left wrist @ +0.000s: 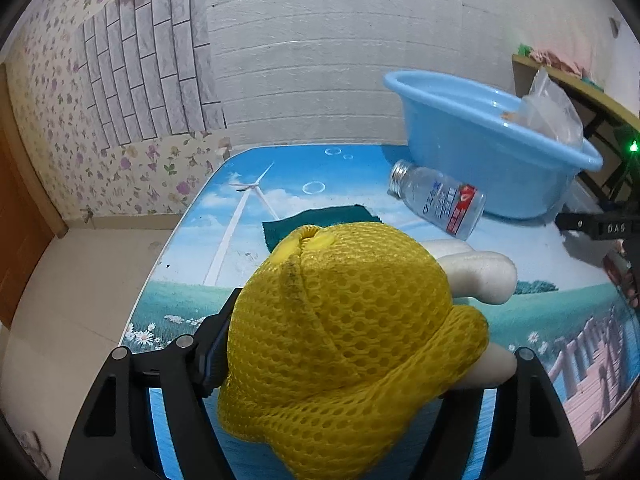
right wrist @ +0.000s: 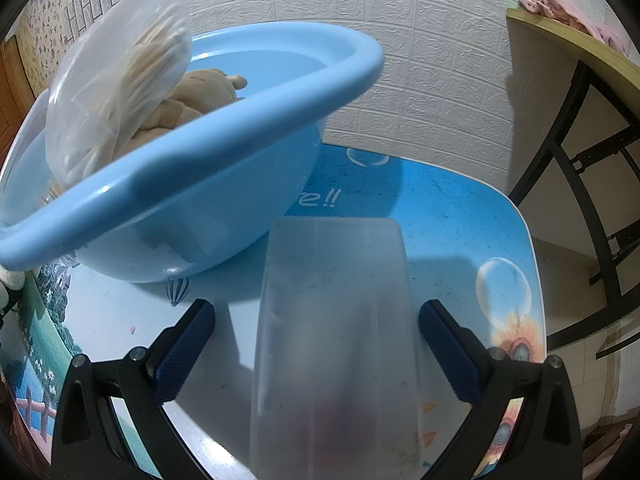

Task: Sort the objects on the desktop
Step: 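Hold the plush toy with the left tool while the right tool holds the clear box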

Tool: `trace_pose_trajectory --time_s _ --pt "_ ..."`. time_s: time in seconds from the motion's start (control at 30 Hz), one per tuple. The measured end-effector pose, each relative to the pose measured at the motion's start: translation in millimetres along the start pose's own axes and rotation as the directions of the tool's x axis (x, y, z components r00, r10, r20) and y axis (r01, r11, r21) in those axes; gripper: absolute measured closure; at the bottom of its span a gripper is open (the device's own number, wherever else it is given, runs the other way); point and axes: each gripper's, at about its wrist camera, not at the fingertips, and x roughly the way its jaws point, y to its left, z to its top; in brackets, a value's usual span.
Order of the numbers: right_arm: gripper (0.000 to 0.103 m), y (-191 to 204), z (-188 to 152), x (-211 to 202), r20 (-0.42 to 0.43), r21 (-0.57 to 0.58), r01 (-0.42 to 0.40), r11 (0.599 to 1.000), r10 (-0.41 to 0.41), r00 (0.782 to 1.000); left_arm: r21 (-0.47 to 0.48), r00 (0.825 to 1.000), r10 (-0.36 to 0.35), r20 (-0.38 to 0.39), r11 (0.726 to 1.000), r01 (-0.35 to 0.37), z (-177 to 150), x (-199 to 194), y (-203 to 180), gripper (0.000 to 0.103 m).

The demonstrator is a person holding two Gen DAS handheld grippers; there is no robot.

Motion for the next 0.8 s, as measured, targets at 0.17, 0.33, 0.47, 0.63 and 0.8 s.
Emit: trace_pose_trajectory --time_s 0.17,0.33,0.47,0.63,0.8 --pt "0.0 2.1 -5.1 -4.2 -0.002 0.007 0.004 1.0 -0.004 1.0 -0.009 1.0 0.01 -0.013 1.0 -0.01 0.1 0.0 2.8 0.03" --pt "0.035 9.2 -20.2 -24.3 0.042 0.043 0.05 0.998 -0.051 0.998 -0.014 1.0 0.01 -0.012 1.0 -0.01 2.9 -2.6 3.6 0.03" --pt "0.042 8.2 -32.1 -34.5 0.052 0.072 0.024 0.997 -0.028 0.998 -0.035 1.0 -0.01 0.001 0.999 0.01 6.6 -7.8 4.8 0.03" --pt "0.042 15.3 -39.1 -60.2 0.106 0.069 0.004 0.998 -0.012 0.994 -0.036 1.0 -0.007 0.017 0.999 0.007 9.7 -16.4 2.7 0.03" --pt "0.042 15.6 -41.0 -90.8 0.159 0.12 0.032 0.992 -0.051 0.986 -0.049 0.999 0.004 0.035 0.999 -0.003 18.1 -29.1 -0.8 0.029"
